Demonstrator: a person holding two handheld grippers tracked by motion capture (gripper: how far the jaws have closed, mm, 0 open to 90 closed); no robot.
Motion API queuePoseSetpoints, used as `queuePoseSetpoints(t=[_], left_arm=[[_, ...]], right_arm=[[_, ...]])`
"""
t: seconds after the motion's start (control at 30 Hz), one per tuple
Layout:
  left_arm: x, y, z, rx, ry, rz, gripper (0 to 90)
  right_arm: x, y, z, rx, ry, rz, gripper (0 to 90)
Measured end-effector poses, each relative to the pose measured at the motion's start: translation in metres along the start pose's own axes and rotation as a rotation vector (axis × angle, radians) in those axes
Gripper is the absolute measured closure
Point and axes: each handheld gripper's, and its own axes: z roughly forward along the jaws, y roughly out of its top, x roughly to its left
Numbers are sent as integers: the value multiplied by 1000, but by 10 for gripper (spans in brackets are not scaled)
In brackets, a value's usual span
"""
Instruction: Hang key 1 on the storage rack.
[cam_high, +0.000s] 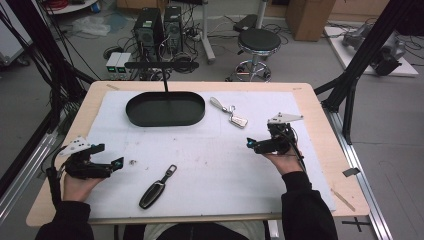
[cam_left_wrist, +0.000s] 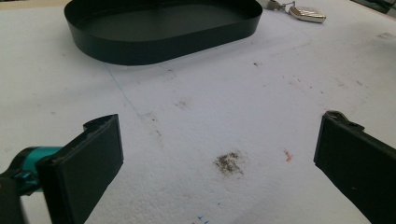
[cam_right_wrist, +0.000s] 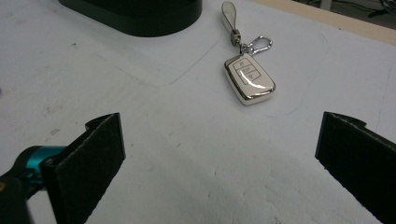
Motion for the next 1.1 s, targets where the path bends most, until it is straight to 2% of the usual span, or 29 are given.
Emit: queuePoseSetpoints(t=[0.37, 0.53, 0.9, 0.97, 1.1], left_arm=[[1, 0, 0, -2, -1, -2, 17], [1, 0, 1, -4, -7, -4, 17], [1, 0, 1, -6, -10, -5, 17], [1, 0, 1, -7, -11, -4, 17], [1, 0, 1, -11, -11, -5, 18]], right_arm=[[-2, 25, 16, 12, 13, -22, 7], [4, 36, 25, 15, 29, -48, 7], [10, 57, 50, 66, 50, -91, 7], [8, 62, 57, 86, 61, -86, 7], [5, 66, 64, 85, 66, -76, 7]])
